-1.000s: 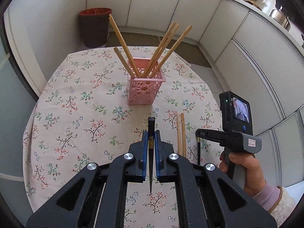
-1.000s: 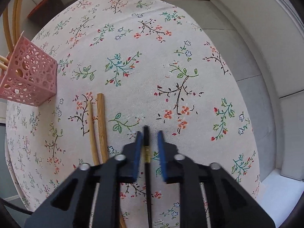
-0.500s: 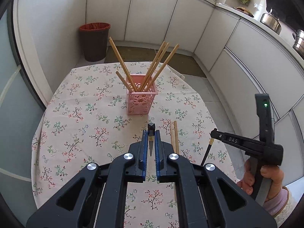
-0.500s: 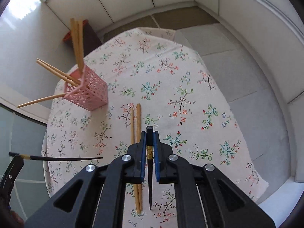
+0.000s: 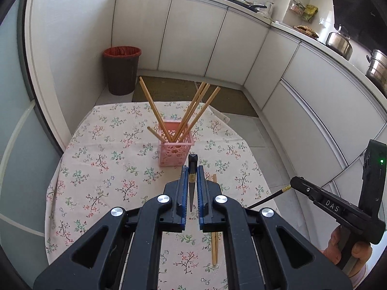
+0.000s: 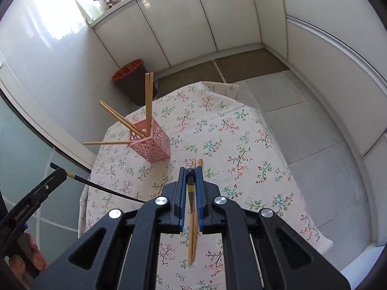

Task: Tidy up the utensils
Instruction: 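Carry both held chopsticks upright over the pink basket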

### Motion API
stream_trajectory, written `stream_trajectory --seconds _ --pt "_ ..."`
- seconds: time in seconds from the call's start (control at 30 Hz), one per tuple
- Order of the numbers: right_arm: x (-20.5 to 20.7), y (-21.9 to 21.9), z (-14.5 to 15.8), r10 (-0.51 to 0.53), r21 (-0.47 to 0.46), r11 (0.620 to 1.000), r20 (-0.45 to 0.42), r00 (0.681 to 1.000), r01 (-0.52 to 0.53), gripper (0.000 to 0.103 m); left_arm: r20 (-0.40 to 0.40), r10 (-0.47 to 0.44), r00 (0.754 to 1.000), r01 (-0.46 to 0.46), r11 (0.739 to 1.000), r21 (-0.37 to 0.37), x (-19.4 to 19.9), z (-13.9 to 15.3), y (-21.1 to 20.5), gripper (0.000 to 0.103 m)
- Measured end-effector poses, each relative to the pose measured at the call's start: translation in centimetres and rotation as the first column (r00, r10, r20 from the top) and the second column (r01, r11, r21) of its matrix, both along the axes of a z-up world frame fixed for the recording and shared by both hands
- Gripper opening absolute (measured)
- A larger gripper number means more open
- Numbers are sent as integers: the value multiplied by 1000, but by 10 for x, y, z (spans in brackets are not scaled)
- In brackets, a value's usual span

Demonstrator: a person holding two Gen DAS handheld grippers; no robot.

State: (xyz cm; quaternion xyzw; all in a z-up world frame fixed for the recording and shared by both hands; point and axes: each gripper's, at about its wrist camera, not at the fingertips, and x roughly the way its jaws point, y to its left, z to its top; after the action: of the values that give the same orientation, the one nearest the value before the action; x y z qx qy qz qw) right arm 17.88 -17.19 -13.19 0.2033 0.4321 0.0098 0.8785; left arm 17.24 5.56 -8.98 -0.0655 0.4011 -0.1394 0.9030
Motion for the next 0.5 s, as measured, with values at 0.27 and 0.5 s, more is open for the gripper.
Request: stream_trajectory --seconds 0.27,0.5 --pt "-2 -11 30 -13 37 999 86 996 10 7 117 21 993 -20 1000 -3 29 49 -9 6" --pt "5 -23 21 -21 42 999 61 998 19 8 179 94 979 -98 995 11 71 65 -13 6"
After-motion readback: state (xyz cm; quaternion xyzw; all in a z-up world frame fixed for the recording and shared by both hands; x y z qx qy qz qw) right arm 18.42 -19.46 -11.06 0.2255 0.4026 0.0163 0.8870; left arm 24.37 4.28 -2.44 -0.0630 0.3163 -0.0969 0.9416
